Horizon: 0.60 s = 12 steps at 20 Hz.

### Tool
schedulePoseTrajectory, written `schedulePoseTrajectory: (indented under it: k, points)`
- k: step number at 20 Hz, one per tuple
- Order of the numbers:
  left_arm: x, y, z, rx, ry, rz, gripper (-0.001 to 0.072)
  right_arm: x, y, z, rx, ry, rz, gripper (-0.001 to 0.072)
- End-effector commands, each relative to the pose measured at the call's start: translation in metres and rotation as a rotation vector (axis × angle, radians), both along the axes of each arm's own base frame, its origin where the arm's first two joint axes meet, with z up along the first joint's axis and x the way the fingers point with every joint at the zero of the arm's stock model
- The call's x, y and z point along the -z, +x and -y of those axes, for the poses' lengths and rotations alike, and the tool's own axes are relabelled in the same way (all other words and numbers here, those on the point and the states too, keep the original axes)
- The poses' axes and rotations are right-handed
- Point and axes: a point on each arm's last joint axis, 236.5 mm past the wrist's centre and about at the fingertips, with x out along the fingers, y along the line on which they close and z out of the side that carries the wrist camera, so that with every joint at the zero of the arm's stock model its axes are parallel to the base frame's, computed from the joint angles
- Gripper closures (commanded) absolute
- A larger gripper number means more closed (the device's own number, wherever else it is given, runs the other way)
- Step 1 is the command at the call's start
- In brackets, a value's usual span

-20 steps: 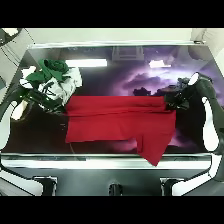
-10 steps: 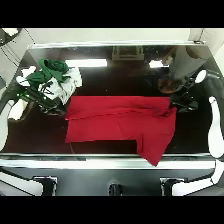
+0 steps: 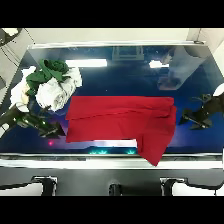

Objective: Fold the shirts.

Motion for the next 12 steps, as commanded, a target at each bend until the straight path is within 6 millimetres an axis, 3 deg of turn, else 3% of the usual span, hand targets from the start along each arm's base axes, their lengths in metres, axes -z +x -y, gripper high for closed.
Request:
schedulePoseTrajectory:
  k: [1, 4, 6, 8, 10, 12]
  points:
    - [0.024, -0.008, 0.017, -0.048, -0.027, 0.045, 0.027, 0.005, -0.015, -0.002, 0.003, 0.007, -0.021, 0.0153]
    - [0.029, 0.008, 0.02, -0.109, -0.024, 0.087, 0.0293, 0.013, -0.029, -0.012, 0.0, 0.025, -0.021, 0.0148]
    - [0.028, 0.018, 0.027, -0.128, -0.033, 0.119, 0.045, 0.027, -0.046, -0.022, -0.009, 0.039, -0.022, 0.0148]
    - [0.028, 0.018, 0.032, -0.106, -0.033, 0.13, 0.0677, 0.043, -0.064, -0.05, -0.018, 0.14, -0.035, 0.0139]
    - [0.028, 0.018, 0.031, -0.104, -0.03, 0.132, 0.0678, 0.061, -0.071, -0.074, -0.017, 0.222, -0.013, 0.0138]
    - [0.027, 0.018, 0.032, -0.102, -0.032, 0.132, 0.0678, 0.078, -0.074, -0.083, 0.029, 0.241, 0.007, 0.014]
